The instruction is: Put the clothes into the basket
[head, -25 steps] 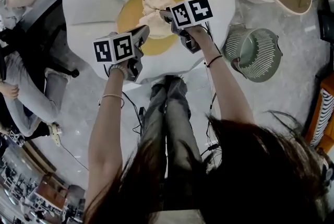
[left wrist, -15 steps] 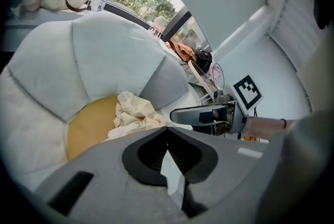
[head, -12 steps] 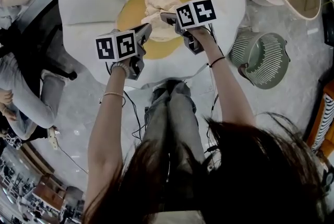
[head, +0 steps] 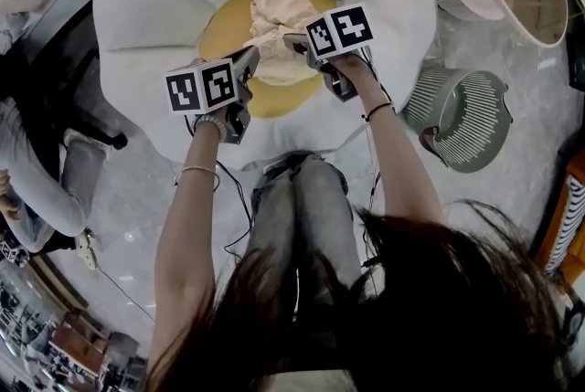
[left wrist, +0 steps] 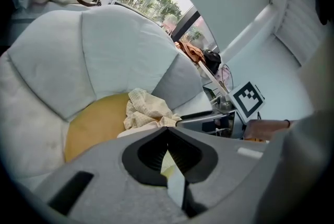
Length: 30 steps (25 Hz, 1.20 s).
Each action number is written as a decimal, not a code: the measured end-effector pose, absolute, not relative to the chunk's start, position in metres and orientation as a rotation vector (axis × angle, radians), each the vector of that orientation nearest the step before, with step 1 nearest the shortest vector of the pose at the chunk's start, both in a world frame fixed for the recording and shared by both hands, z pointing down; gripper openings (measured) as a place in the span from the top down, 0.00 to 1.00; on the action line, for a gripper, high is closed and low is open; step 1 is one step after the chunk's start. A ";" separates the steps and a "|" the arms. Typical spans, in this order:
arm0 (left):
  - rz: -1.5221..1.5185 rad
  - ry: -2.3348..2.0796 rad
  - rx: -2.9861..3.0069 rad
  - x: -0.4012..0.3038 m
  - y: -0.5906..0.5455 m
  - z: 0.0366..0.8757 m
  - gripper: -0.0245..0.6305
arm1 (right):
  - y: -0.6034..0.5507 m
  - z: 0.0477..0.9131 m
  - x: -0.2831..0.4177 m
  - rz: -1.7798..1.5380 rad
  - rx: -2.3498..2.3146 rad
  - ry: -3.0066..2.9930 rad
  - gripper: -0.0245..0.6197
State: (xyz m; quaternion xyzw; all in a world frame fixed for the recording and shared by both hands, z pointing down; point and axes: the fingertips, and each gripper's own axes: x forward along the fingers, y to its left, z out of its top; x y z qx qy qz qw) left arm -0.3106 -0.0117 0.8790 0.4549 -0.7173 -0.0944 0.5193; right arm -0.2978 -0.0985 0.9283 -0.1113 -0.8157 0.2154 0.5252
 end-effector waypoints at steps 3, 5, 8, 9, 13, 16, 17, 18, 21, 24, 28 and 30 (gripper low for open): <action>-0.228 -1.721 1.088 -0.314 -0.014 0.892 0.95 | -0.099 0.945 -0.301 0.491 -0.274 -1.942 0.59; -0.228 -1.722 1.084 -0.316 -0.015 0.901 0.95 | -0.099 0.957 -0.305 0.484 -0.277 -1.940 0.59; -0.230 -1.728 1.081 -0.319 -0.016 0.916 0.95 | -0.098 0.976 -0.310 0.484 -0.273 -1.937 0.59; -0.228 -1.735 1.081 -0.320 -0.016 0.921 0.95 | -0.098 0.982 -0.312 0.472 -0.269 -1.935 0.59; -0.201 -1.774 1.079 -0.324 -0.018 0.940 0.95 | -0.101 1.005 -0.320 0.407 -0.278 -1.928 0.59; -0.215 -1.785 1.073 -0.327 -0.022 0.955 0.95 | -0.103 1.017 -0.325 0.400 -0.314 -1.914 0.60; -0.222 -1.788 1.068 -0.328 -0.022 0.959 0.95 | -0.104 1.020 -0.326 0.407 -0.321 -1.910 0.60; -0.224 -1.793 1.062 -0.330 -0.020 0.962 0.95 | -0.102 1.023 -0.328 0.415 -0.328 -1.907 0.60; -0.231 -1.815 1.042 -0.337 -0.017 0.969 0.95 | -0.096 1.029 -0.334 0.417 -0.351 -1.903 0.60; -0.253 -1.815 1.051 -0.337 -0.021 0.971 0.95 | -0.096 1.033 -0.335 0.434 -0.352 -1.894 0.60; -0.264 -1.811 1.044 -0.335 -0.020 0.969 0.95 | -0.100 1.029 -0.336 0.497 -0.312 -1.904 0.72; -0.264 -1.806 1.033 -0.332 -0.016 0.968 0.95 | -0.101 1.026 -0.333 0.495 -0.284 -1.917 0.79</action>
